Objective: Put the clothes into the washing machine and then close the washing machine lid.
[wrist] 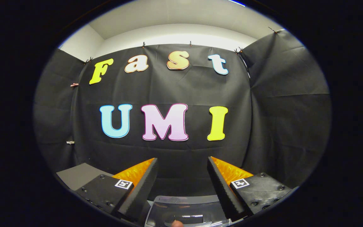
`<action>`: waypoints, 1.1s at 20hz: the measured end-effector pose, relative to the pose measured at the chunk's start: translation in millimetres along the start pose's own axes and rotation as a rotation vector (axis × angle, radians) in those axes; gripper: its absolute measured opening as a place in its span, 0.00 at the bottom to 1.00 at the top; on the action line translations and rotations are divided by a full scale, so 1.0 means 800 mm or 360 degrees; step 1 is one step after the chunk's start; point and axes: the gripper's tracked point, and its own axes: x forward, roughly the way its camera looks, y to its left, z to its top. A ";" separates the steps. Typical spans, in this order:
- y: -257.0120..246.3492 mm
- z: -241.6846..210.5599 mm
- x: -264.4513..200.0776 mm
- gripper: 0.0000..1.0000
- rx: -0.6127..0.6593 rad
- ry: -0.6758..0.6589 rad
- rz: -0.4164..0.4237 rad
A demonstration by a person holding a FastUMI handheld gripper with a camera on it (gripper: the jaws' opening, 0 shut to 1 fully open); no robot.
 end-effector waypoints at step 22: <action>0.017 0.012 -0.008 0.98 0.0006 -0.0011 0.0020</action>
